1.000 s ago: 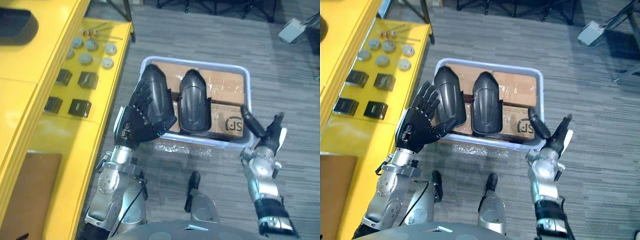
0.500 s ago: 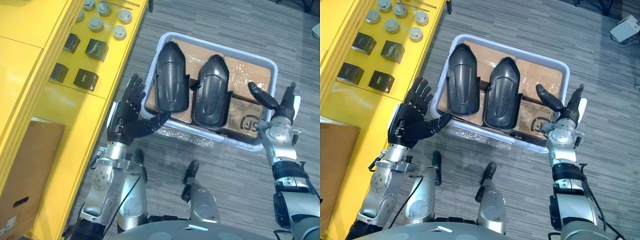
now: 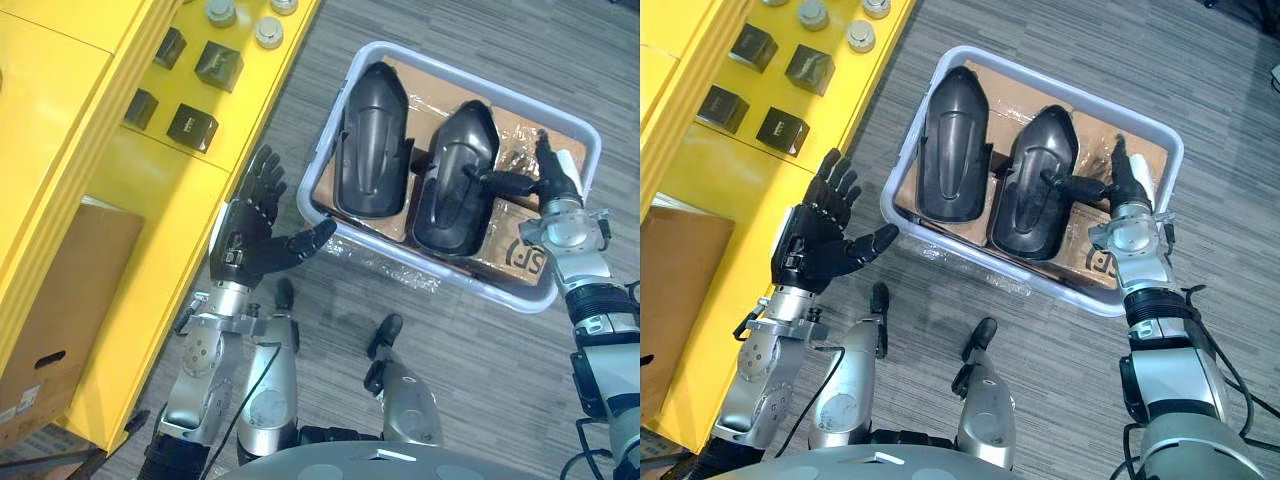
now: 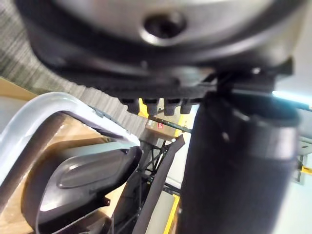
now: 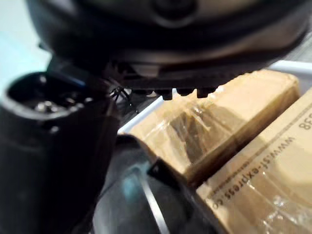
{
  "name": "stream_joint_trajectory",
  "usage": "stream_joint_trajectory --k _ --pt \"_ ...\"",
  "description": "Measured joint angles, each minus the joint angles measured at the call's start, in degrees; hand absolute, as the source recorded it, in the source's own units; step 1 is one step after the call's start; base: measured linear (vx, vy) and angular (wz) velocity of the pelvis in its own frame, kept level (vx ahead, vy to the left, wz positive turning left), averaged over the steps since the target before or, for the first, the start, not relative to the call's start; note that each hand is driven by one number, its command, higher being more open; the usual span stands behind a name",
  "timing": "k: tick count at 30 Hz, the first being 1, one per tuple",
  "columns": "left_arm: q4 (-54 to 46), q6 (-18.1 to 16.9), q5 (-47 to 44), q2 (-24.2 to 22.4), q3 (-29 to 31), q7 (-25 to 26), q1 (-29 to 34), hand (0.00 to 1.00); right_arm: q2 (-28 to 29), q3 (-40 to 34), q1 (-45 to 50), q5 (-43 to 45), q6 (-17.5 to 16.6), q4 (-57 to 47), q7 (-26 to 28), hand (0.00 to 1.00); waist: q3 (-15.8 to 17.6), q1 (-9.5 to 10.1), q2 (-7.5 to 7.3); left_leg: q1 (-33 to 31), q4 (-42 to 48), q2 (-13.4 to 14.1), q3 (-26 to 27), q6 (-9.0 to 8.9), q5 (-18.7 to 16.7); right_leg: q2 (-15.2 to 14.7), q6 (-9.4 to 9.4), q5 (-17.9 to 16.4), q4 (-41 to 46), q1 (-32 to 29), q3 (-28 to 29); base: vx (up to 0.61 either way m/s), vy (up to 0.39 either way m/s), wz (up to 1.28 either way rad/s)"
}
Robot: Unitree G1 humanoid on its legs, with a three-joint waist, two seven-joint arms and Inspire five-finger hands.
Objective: Walk over and take three plastic housings, then place them on the shelf
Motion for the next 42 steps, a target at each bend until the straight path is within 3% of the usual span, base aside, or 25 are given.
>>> stream_joint_trajectory --k 5,10,11,19,28,36,42 --pt "-0.02 -0.03 0.01 -0.01 0.07 -0.03 0.35 1.0 0.02 0.25 1.47 -2.42 1.24 -0.56 1.85 1.0 0.04 -0.05 -0.07 0.49 -1.77 -0.31 -0.09 -0.05 1.2 -0.19 -0.01 -0.01 0.07 -0.11 -0.28 -0.04 0.017 0.04" --pt "-0.12 -0.03 0.03 -0.12 0.06 0.16 1.92 1.0 1.64 -1.1 9.51 -7.15 4.23 -11.25 2.26 1.0 0.2 -0.32 -0.38 2.37 -4.51 -0.12 0.5 -0.46 2.48 -0.11 -0.54 -0.35 0.81 -0.26 0.28 -0.03 0.001 -0.05" --pt "-0.27 -0.02 0.03 -0.15 0.14 0.4 2.15 1.0 3.25 -2.06 11.46 -8.96 5.23 -13.71 2.26 0.0 0.41 -0.45 -0.77 3.12 -5.45 -0.14 0.79 -0.53 2.94 -0.17 -0.62 -0.4 0.99 -0.26 0.29 -0.02 0.003 -0.09" --pt "-1.15 -0.02 0.04 -0.34 1.15 2.85 1.99 1.0 8.61 -4.1 13.55 -23.65 12.89 -20.0 1.65 0.0 1.26 -1.86 -2.43 5.39 -8.72 -0.06 2.05 -0.91 4.53 -0.25 -1.66 -1.17 1.92 -0.49 0.81 -0.03 0.007 -0.05" --pt "-1.09 -0.02 0.02 -0.33 0.77 3.34 2.21 1.0 9.2 -2.6 5.05 -26.99 18.27 -6.59 -4.03 0.0 1.2 0.08 -2.29 6.77 -11.76 -0.31 1.84 -0.88 6.7 -0.23 -1.65 -1.16 1.89 -0.23 0.39 0.01 0.003 0.03" --pt "-1.1 -0.02 -0.07 -1.2 1.3 2.5 2.16 1.0 9.43 -2.93 5.19 -24.29 17.99 -3.24 -10.23 0.0 0.53 -0.14 -0.99 7.2 -12.73 -0.56 1.46 -0.82 7.53 -0.4 -1.53 -1.26 1.9 0.18 -0.1 -0.02 0.009 0.04" --pt "-1.21 -0.04 -0.47 -1.25 2.5 0.9 3.76 1.0 9.43 -5.74 6.9 -23.56 15.35 -0.5 -14.3 0.0 0.23 -0.14 -0.37 8.66 -17.04 -0.83 0.93 -0.86 10.17 -0.36 -1.47 -1.21 1.91 0.3 -1.0 -0.04 0.006 0.07"
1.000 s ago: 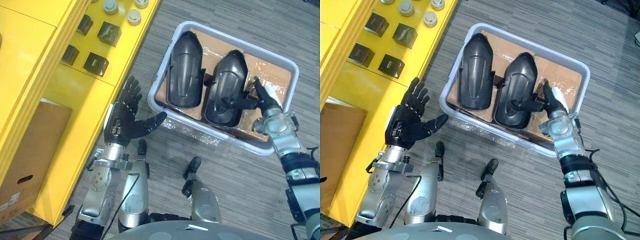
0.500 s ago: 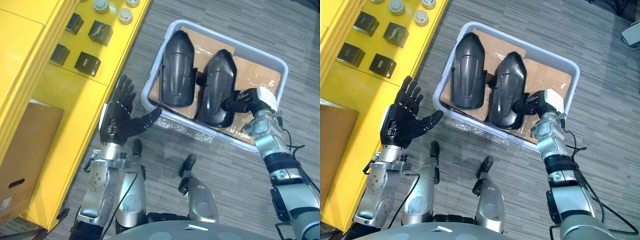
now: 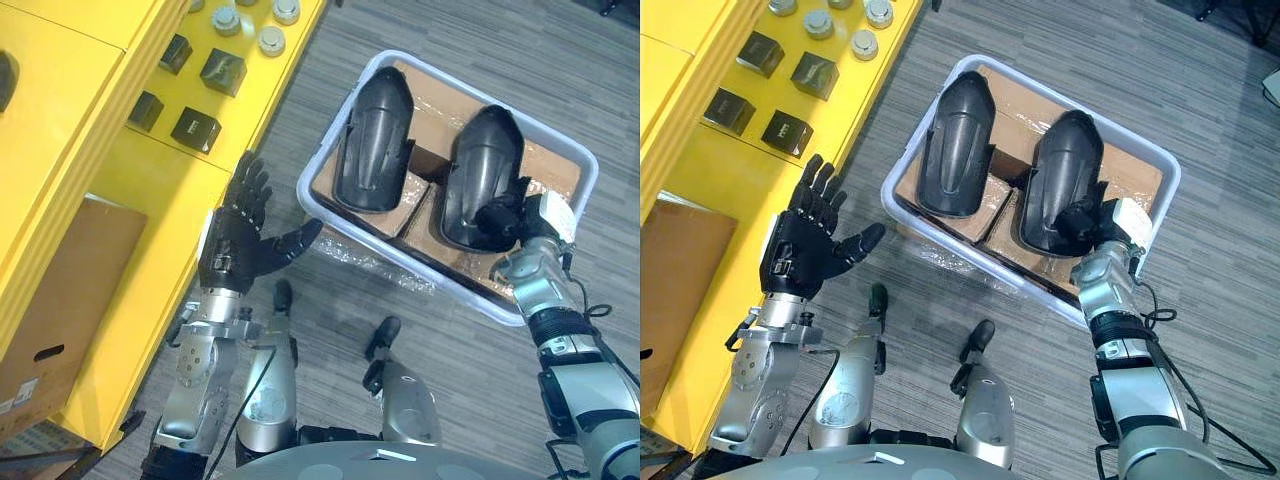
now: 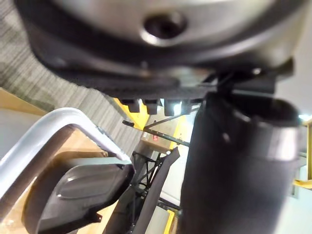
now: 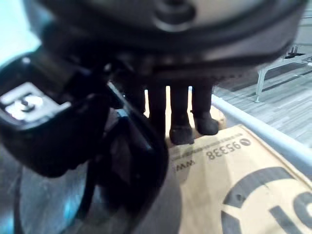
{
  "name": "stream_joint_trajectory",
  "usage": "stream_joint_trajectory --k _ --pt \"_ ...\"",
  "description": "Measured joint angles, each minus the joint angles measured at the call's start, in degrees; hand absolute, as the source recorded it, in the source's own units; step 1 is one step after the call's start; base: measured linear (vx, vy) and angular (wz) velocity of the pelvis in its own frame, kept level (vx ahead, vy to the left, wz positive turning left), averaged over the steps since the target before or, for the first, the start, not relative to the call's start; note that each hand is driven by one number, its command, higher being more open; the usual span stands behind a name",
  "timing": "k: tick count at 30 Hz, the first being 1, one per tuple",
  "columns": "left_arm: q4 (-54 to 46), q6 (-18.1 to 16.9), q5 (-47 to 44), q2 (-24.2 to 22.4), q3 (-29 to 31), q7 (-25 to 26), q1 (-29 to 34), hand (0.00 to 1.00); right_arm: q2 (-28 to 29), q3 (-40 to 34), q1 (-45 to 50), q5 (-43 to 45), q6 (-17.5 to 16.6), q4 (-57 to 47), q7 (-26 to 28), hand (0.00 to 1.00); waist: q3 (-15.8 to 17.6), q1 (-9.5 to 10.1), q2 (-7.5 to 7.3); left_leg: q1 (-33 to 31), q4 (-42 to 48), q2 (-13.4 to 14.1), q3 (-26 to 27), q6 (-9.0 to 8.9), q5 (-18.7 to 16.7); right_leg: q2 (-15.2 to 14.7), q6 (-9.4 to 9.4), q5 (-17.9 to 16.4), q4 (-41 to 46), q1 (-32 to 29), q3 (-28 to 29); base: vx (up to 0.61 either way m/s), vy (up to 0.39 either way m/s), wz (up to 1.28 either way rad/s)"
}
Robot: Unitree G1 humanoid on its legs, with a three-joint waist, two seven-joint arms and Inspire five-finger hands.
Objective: Walk over and take three plastic housings, then place them on the shelf
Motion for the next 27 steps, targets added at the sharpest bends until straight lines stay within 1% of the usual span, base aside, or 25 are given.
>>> stream_joint_trajectory --k 3,5,8,11,12,13,14,15,17,18,19,20,21,22,23,24,25,26,27 --pt "-1.03 0.0 -0.01 0.06 0.22 -0.54 0.75 1.0 -0.03 -2.43 2.31 -0.01 -0.21 -1.27 -0.74 0.0 0.0 -0.01 0.0 0.69 -0.78 -0.05 0.05 0.01 0.36 0.0 0.0 0.0 -0.01 0.34 0.0 0.0 0.0 0.0" --pt "-2.46 0.0 -0.03 0.06 0.83 -1.2 1.11 1.0 -0.03 -3.72 5.05 -0.04 -0.42 -3.97 -1.63 0.0 -0.01 -0.05 0.0 1.07 -1.02 -0.04 0.17 0.0 0.41 0.02 0.01 0.01 -0.03 0.54 0.05 0.02 -0.003 -0.02" --pt "-5.04 0.0 -0.32 -0.23 2.52 -2.39 1.94 1.0 0.01 -5.73 10.3 -0.14 -0.24 -9.63 -3.32 0.0 -0.19 -0.26 0.15 3.7 -2.65 -0.09 0.51 -0.09 1.01 -0.01 0.1 -0.1 -0.11 2.19 0.0 0.03 -0.009 -0.05" --pt "-6.76 0.03 -0.26 -0.9 3.86 -3.15 1.99 1.0 0.68 -9.09 15.46 -1.09 0.05 -17.79 -5.29 0.0 -1.87 -0.94 0.61 5.29 -4.37 -0.1 1.29 -0.13 1.51 0.01 0.16 -0.14 -0.38 2.67 0.22 0.02 -0.007 -0.11" --pt "-6.76 0.59 -0.73 -1.22 4.57 -3.27 2.16 1.0 1.73 -9.99 16.86 -1.96 0.04 -21.27 -5.97 0.0 -2.8 -1.53 0.55 6.35 -5.18 -0.1 1.93 -0.18 1.65 0.14 0.3 -0.05 -0.96 3.34 0.65 0.03 -0.012 -0.23" --pt "-6.75 1.86 -1.43 -1.24 4.86 -3.37 2.33 1.0 2.71 -10.47 18.48 -3.2 -0.2 -24.44 -6.83 0.0 -4.21 -1.87 0.6 7.31 -5.82 -0.06 2.55 -0.2 1.66 0.22 0.36 -0.01 -1.21 3.59 1.24 0.03 -0.012 -0.25" --pt "-6.76 2.6 -2.48 -1.26 4.94 -3.78 2.31 1.0 3.03 -10.54 19.19 -4.0 -0.55 -25.61 -7.19 0.0 -5.03 -1.99 0.54 7.59 -5.97 -0.02 2.89 -0.22 1.63 0.24 0.36 -0.01 -1.26 3.64 1.45 0.04 -0.011 -0.22" --pt "-6.76 3.73 -3.33 -1.26 5.05 -4.55 2.29 1.0 3.57 -10.85 20.08 -5.27 -0.93 -27.26 -7.27 0.0 -5.97 -2.51 0.47 8.1 -6.01 0.03 3.27 -0.34 1.52 0.28 0.37 0.0 -1.39 3.9 1.72 0.04 -0.009 -0.19" --pt "-6.69 8.26 -6.14 -1.28 5.61 -7.61 2.14 1.0 4.56 -11.04 21.04 -8.36 -2.77 -29.02 -7.43 0.0 -8.11 -3.33 0.16 9.52 -6.04 0.23 4.49 -0.55 1.08 0.51 0.49 0.08 -1.98 4.79 2.78 0.03 -0.011 -0.25" --pt "-6.6 10.01 -7.22 -1.22 5.61 -8.47 1.88 1.0 4.58 -11.04 21.11 -9.01 -3.37 -29.02 -7.43 0.0 -8.48 -3.38 0.16 10.08 -6.04 0.27 4.89 -0.65 0.92 0.55 0.57 0.14 -2.18 5.18 3.04 0.01 -0.012 -0.27" --pt "-6.1 12.71 -7.71 -1.15 5.42 -9.91 1.39 1.0 4.6 -11.04 21.33 -10.16 -4.23 -29.02 -7.43 0.0 -9.24 -3.57 0.25 10.98 -6.06 0.35 5.37 -0.72 0.67 0.63 0.59 0.14 -2.43 5.84 3.42 0.0 -0.013 -0.23" --pt "-5.25 16.21 -8.36 -0.97 5.04 -11.51 0.64 1.0 4.59 -11.04 21.91 -10.92 -5.06 -29.02 -7.43 0.0 -10.46 -3.74 0.29 11.5 -6.07 0.43 5.82 -0.84 0.48 0.75 0.7 0.22 -2.89 6.25 3.74 -0.01 -0.013 -0.21" --pt "-4.57 18.11 -9.44 -0.75 4.58 -12.17 0.16 1.0 4.59 -11.04 22.21 -11.17 -5.52 -29.02 -7.43 0.0 -11.22 -3.8 0.35 11.57 -6.08 0.48 6.07 -0.87 0.44 0.8 0.75 0.26 -3.06 6.22 3.92 0.0 -0.012 -0.2" --pt "-2.86 22.16 -10.91 -0.23 3.79 -13.6 -1.04 1.0 4.57 -11.01 22.45 -12.13 -6.38 -29.01 -7.42 0.0 -12.09 -4.13 0.6 12.2 -6.1 0.52 6.57 -0.88 0.38 0.83 0.87 0.35 -3.1 6.46 4.37 0.0 -0.01 -0.19" --pt "-0.5 26.39 -12.97 0.57 2.85 -15.08 -2.22 1.0 4.51 -10.73 22.59 -12.57 -7.5 -29.0 -7.42 0.0 -12.97 -4.88 0.91 12.73 -6.11 0.51 6.96 -0.92 0.28 0.83 0.94 0.41 -3.21 6.82 4.7 0.0 -0.008 -0.18" --pt "0.91 28.44 -14.14 1.27 1.8 -15.53 -2.92 1.0 4.48 -10.44 22.59 -12.58 -8.2 -28.97 -7.43 0.0 -13.33 -5.19 1.03 13.06 -6.16 0.52 7.18 -0.89 0.22 0.84 0.98 0.45 -3.38 7.04 4.91 0.0 -0.003 -0.25" --pt "4.15 31.34 -14.69 2.88 -0.4 -16.05 -4.64 1.0 4.46 -9.55 22.58 -12.63 -9.23 -28.83 -7.45 0.0 -14.16 -5.56 1.05 13.74 -6.18 0.61 8.05 -0.9 0.04 0.99 1.12 0.74 -4.08 7.36 5.72 -0.01 -0.001 -0.25" --pt "5.9 32.75 -14.99 3.57 -1.57 -16.19 -5.5 1.0 4.42 -8.93 22.55 -12.77 -9.75 -28.83 -7.47 0.0 -14.59 -5.77 1.1 13.98 -6.2 0.64 8.33 -0.89 -0.01 1.08 1.13 0.97 -4.48 7.52 6.06 -0.01 -0.013 -0.33" --pt "10.27 36.32 -17.09 4.74 -4.08 -16.28 -7.62 1.0 4.26 -7.51 22.54 -14.07 -11.7 -28.8 -7.79 0.0 -15.36 -6.74 1.06 14.51 -6.24 0.7 8.83 -1.02 -0.16 1.27 1.13 1.5 -5.49 8.14 6.41 -0.01 -0.017 -0.22"
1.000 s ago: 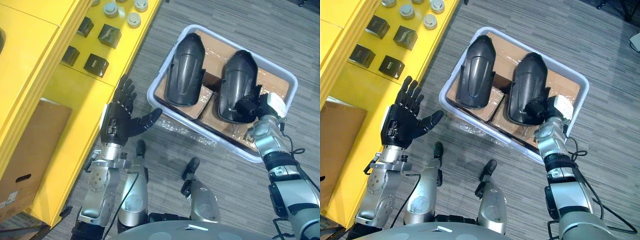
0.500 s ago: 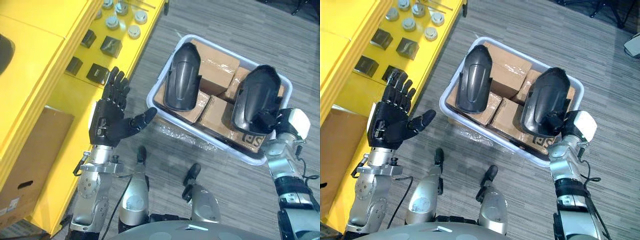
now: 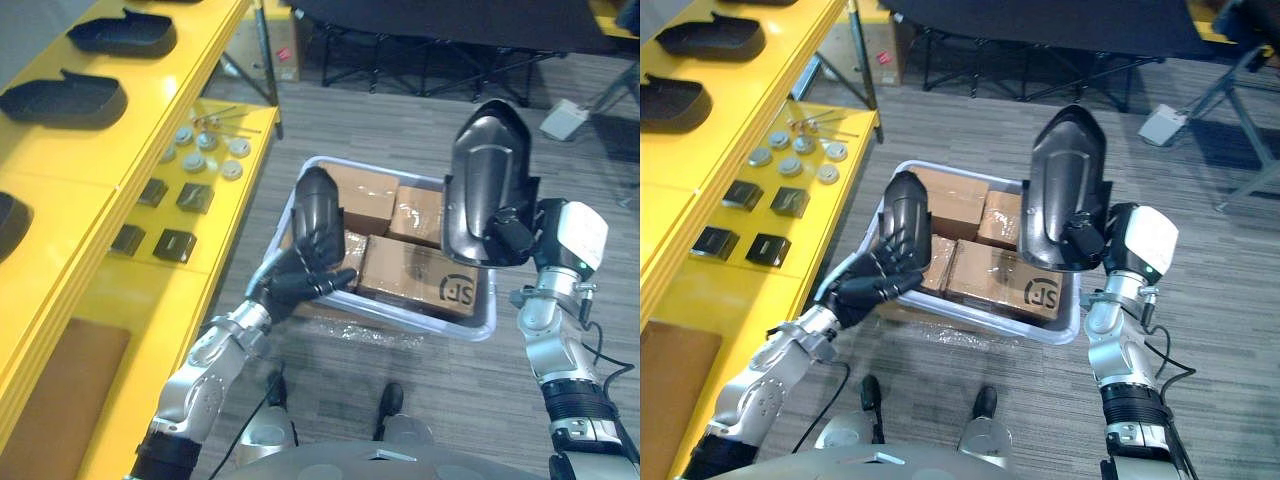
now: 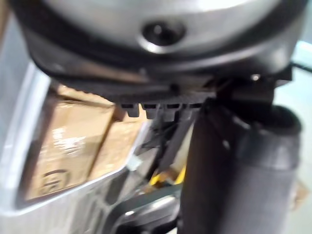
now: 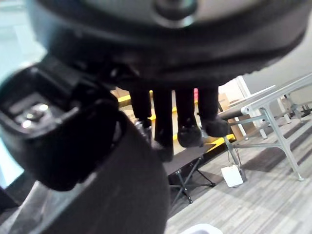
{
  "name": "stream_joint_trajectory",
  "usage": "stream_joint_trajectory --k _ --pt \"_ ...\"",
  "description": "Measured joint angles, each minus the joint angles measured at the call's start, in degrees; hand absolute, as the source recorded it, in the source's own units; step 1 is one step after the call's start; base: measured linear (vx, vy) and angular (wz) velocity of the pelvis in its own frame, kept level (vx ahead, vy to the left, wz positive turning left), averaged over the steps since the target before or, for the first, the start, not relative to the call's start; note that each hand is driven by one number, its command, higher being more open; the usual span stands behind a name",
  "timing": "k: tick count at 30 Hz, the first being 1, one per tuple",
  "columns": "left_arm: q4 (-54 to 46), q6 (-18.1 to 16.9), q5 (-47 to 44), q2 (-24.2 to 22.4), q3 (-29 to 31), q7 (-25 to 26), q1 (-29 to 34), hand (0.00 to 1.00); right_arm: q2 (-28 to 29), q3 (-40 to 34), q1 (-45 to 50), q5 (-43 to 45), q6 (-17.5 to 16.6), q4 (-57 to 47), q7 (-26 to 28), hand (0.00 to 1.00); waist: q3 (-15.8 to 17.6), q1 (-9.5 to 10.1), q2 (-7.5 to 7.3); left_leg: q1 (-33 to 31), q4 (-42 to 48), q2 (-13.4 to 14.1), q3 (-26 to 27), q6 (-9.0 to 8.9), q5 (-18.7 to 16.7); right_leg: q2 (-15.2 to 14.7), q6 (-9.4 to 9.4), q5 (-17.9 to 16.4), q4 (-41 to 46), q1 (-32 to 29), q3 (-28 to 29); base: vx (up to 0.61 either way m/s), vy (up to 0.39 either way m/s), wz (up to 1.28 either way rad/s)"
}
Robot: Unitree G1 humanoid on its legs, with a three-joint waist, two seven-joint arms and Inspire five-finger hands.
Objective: Walk over and take three plastic housings, then place them on the shelf
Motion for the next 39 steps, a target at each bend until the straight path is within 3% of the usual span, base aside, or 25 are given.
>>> stream_joint_trajectory --k 4,12,15,19,28,29,32,39 --pt "7.17 4.16 -4.77 0.35 -3.03 0.77 -3.79 1.0 -1.53 2.73 -0.05 -0.73 -4.76 -0.04 -1.49 0.0 -1.09 -1.24 -0.14 0.33 0.0 0.25 0.72 -0.03 -0.02 0.34 -0.14 0.85 -0.82 -0.02 0.83 -0.02 -0.019 -0.16" --pt "12.09 3.89 -10.99 -0.27 -6.56 1.0 -8.49 1.0 -1.54 8.18 0.42 -5.8 -16.23 -1.1 -2.98 0.0 -3.67 -1.23 -1.43 1.01 0.02 0.82 0.78 -0.21 0.05 0.93 -0.3 1.01 -0.92 0.54 1.07 -0.01 -0.004 -0.02" --pt "12.3 2.67 -12.97 -1.42 -9.13 1.48 -8.81 1.0 1.5 10.28 1.2 -7.23 -20.15 -1.98 -3.16 0.0 -4.41 -1.34 -1.92 1.21 0.02 0.82 0.78 -0.23 0.07 0.93 -0.3 1.01 -1.22 0.69 1.06 -0.01 0.0 0.0" --pt "12.89 1.33 -15.19 -3.26 -10.81 3.38 -9.31 1.0 3.5 12.89 3.15 -7.93 -23.32 -2.01 -3.15 0.0 -4.73 -1.32 -2.26 1.82 0.0 0.81 0.79 -0.46 -0.12 0.9 -0.4 0.88 -1.23 0.99 1.05 0.0 0.0 0.0" --pt "15.81 -3.83 -17.47 -3.8 -11.7 9.36 -12.16 1.0 6.14 15.93 6.46 -9.3 -25.23 -1.98 -3.14 0.0 -6.34 -1.61 -2.55 1.86 0.03 0.85 0.82 -0.47 -0.11 0.91 -0.47 0.84 -1.25 0.98 0.95 0.0 0.0 0.0" --pt "15.86 -4.41 -18.26 -3.81 -11.76 10.15 -12.16 0.0 6.63 15.93 6.7 -9.3 -25.23 -1.98 -3.14 0.0 -6.54 -1.61 -2.61 1.89 0.04 0.85 0.84 -0.47 -0.1 0.91 -0.47 0.84 -1.26 1.0 0.95 0.0 0.0 0.0" --pt "16.22 -6.93 -19.55 -4.26 -11.65 12.75 -12.16 0.0 7.35 16.56 7.51 -9.26 -25.22 -1.77 -3.14 0.0 -6.98 -1.56 -3.09 1.96 0.06 0.85 0.85 -0.47 -0.1 0.9 -0.46 0.86 -1.26 1.06 0.94 0.0 0.0 0.0" --pt "18.37 -7.53 -19.48 -5.98 -10.68 13.93 -12.13 0.0 8.41 17.46 8.5 -9.25 -25.17 -1.68 -3.13 0.0 -7.24 -1.34 -3.42 2.81 0.04 0.88 0.87 -0.52 -0.15 0.92 -0.55 0.75 -1.28 1.89 0.94 0.0 0.0 0.0"
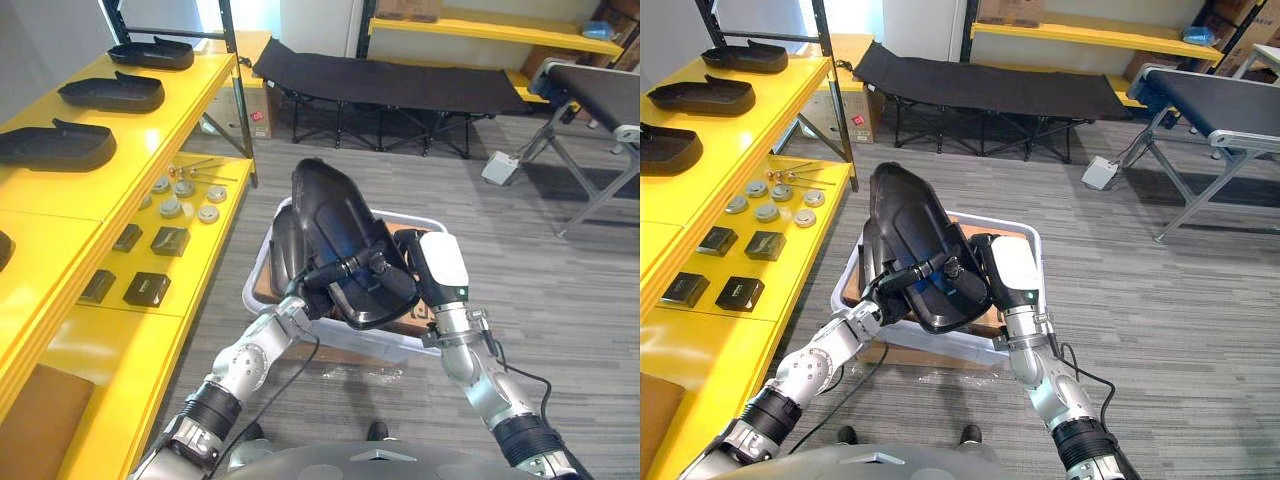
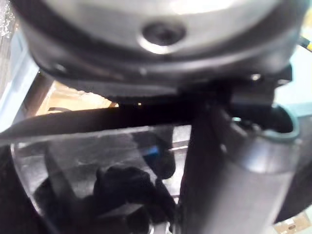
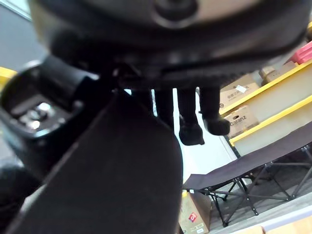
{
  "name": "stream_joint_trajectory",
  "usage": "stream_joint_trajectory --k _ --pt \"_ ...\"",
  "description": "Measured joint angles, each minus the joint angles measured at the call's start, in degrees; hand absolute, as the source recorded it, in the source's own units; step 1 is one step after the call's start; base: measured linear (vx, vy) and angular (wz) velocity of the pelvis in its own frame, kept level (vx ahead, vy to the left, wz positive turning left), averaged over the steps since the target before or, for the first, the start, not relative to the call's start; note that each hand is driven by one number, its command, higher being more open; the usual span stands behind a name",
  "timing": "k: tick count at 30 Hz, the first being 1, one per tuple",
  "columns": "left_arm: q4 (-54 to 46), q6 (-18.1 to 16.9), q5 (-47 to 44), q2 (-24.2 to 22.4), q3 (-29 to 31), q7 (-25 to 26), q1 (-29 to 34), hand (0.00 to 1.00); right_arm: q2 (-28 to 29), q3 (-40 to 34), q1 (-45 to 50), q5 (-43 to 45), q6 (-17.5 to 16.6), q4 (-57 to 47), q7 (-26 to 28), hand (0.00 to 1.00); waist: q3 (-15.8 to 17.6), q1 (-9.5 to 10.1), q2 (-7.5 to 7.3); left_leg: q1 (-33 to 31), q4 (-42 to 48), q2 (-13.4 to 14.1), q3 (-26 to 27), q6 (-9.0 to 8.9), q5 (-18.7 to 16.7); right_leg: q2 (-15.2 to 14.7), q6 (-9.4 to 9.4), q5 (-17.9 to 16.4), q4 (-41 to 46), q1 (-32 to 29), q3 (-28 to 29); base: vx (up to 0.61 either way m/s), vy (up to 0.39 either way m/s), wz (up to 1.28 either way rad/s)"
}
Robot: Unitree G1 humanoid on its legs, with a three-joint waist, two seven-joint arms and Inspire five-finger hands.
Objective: Walk over and take three plastic housings, then place them on the shelf
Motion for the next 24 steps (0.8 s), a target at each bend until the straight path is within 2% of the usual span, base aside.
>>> stream_joint_trajectory --k 11,12,16,20,24 --pt "1.41 -1.36 0.83 -0.03 -0.2 -0.32 0.18 0.0 0.35 1.86 0.5 0.29 0.41 0.01 -0.48 0.0 -0.18 -0.03 -0.24 0.02 0.0 0.05 -0.06 -0.09 -0.07 -0.02 -0.36 -0.23 0.0 0.05 -0.45 0.0 0.0 0.0" --pt "1.41 -1.62 0.78 -0.03 -0.36 -0.32 0.18 0.0 0.35 1.91 0.51 0.36 0.45 0.01 -0.66 1.0 -0.2 -0.01 -0.27 0.02 0.0 0.05 -0.06 -0.11 -0.08 -0.02 -0.29 -0.16 0.0 0.05 -0.47 0.0 0.0 0.0" --pt "1.4 -3.95 0.54 -0.05 -0.95 0.02 0.19 0.0 0.5 3.19 0.72 2.38 0.26 -0.03 -1.95 1.0 -0.61 -0.05 -0.61 0.08 0.03 0.06 -0.01 -0.1 -0.07 -0.02 -0.08 -0.02 0.0 0.07 -0.49 0.0 0.0 0.0" --pt "1.24 -8.96 1.04 -0.46 -0.85 1.0 0.19 0.0 2.16 5.17 1.2 5.42 0.06 -0.12 -4.2 1.0 -1.22 -0.15 -1.29 0.17 0.04 0.08 0.06 -0.11 -0.08 -0.01 -0.08 -0.02 0.0 0.15 -0.48 0.0 0.0 0.0" --pt "-3.38 -13.34 10.76 -3.86 4.71 4.22 3.31 0.0 3.74 5.86 2.1 8.09 0.06 -3.71 -4.76 1.0 -1.48 -0.05 -0.86 0.32 0.06 0.03 0.12 -0.14 -0.1 0.06 -0.41 -0.25 0.02 0.23 -0.51 0.0 0.0 0.0"
